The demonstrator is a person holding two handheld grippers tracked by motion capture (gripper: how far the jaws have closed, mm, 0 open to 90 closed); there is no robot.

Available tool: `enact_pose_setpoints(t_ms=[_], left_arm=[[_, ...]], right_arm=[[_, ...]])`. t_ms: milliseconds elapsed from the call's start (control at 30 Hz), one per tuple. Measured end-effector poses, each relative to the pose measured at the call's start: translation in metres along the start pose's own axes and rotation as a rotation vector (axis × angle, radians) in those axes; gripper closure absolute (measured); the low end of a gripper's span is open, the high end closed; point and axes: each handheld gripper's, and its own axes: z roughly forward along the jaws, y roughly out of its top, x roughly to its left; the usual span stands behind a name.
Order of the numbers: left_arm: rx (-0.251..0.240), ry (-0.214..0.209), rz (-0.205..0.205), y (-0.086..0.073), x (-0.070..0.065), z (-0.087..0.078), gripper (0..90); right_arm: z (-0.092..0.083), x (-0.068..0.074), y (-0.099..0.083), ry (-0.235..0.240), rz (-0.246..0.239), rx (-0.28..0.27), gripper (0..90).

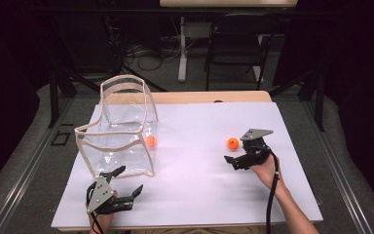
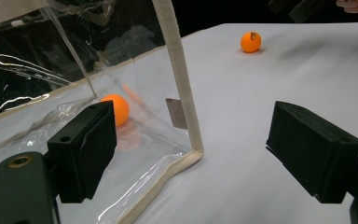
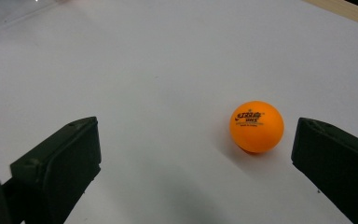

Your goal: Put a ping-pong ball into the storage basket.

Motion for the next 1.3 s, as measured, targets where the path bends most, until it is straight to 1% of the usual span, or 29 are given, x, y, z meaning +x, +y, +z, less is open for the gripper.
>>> enact_pose_setpoints(t_ms=[67, 233, 333, 533, 700, 867, 1033, 1100, 1300], left_arm=[[0.000, -0.001, 0.000, 0.000, 0.000, 0.000, 15.5], [0.000, 0.000, -0.001, 0.000, 0.000, 0.000, 15.5], [0.000, 0.000, 0.001, 0.000, 0.000, -0.001, 15.5], [0.000, 0.002, -0.003, -0.001, 0.001, -0.001, 15.5], [0.000, 0.002, -0.001, -0.001, 0.000, -0.001, 15.5], [0.003, -0.001, -0.002, -0.001, 0.000, 0.000, 15.5], [-0.001, 0.001, -0.005, -0.001, 0.000, -0.001, 15.5], [-0.002, 0.003, -0.006, -0.001, 0.000, -0.001, 15.5], [-0.001, 0.002, -0.007, -0.001, 0.000, -0.001, 15.5]], right_arm=[[0.001, -0.002, 0.000, -0.006, 0.000, 0.006, 1.0], [0.005, -0.008, -0.001, -0.017, 0.015, 0.003, 1.1], [0.008, -0.011, -0.001, -0.018, 0.025, 0.011, 1.0], [0.014, -0.015, 0.000, -0.038, 0.016, 0.016, 1.1], [0.020, -0.017, -0.001, -0.035, 0.027, 0.030, 0.9], [0.022, -0.018, -0.001, -0.034, 0.031, 0.032, 0.8], [0.026, -0.020, 0.002, -0.032, 0.033, 0.036, 0.3], [0.027, -0.021, 0.003, -0.028, 0.041, 0.048, 0.0], [0.031, -0.024, 0.006, -0.030, 0.047, 0.058, 0.0]])
